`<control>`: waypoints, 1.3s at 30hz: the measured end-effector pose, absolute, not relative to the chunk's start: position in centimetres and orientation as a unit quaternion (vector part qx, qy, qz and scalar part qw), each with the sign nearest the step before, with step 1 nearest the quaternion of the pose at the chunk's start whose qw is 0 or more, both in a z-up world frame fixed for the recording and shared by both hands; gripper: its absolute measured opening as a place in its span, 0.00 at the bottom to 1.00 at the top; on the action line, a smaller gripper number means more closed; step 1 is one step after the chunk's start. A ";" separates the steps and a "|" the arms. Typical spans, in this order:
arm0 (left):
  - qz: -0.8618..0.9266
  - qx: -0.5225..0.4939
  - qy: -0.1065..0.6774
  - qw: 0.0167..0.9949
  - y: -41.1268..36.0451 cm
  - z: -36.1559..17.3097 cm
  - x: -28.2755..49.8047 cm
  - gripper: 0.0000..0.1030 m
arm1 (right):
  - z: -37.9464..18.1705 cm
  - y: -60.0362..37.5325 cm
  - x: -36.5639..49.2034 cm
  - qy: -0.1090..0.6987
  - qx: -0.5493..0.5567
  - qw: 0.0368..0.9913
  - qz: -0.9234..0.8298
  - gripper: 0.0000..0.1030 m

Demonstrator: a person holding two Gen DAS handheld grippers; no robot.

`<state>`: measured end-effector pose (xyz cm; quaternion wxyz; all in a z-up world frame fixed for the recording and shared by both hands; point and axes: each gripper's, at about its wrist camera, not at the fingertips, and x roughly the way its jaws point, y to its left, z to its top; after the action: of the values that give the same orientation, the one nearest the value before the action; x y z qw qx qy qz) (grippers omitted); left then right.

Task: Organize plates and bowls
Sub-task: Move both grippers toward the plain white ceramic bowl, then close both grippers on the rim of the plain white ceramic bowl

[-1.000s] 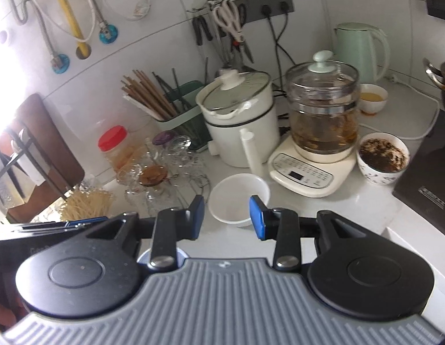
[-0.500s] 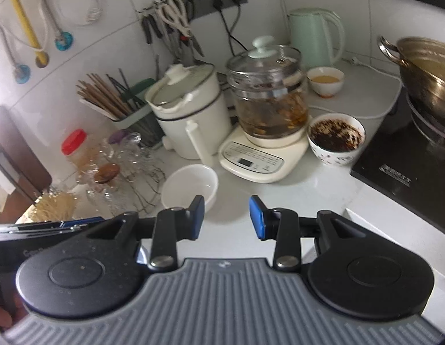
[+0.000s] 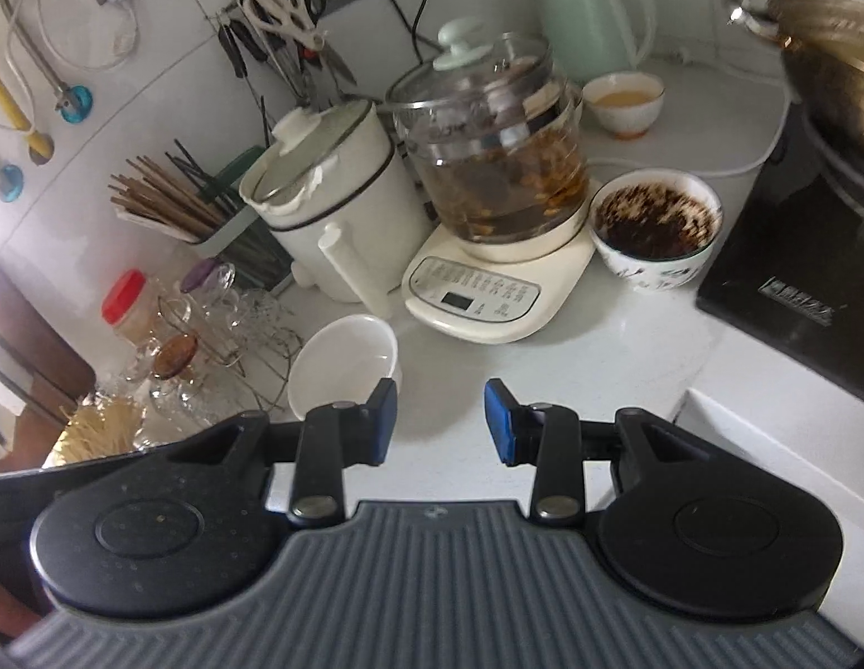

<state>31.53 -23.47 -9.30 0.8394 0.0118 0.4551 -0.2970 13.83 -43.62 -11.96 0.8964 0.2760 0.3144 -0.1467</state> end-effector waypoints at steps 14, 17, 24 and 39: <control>-0.233 -0.039 0.494 0.837 -24.9 -14.3 36.6 0.52 | -16.8 -48.7 20.3 0.340 0.355 0.868 -0.071 0.63; -0.217 -0.060 0.513 0.829 -24.4 -15.5 37.9 0.52 | -18.3 -48.6 22.5 0.360 0.369 0.856 -0.047 0.51; -0.182 -0.082 0.537 0.820 -23.5 -17.4 40.0 0.51 | -21.2 -47.5 26.3 0.400 0.398 0.826 -0.007 0.35; -0.173 -0.127 0.561 0.799 -23.5 -19.9 42.6 0.18 | -23.5 -47.0 29.7 0.421 0.401 0.814 0.005 0.12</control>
<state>42.63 -23.47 -19.87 0.7992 -0.1266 0.5614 -0.1732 29.65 -47.02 -23.53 0.8135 0.4007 0.4214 0.0046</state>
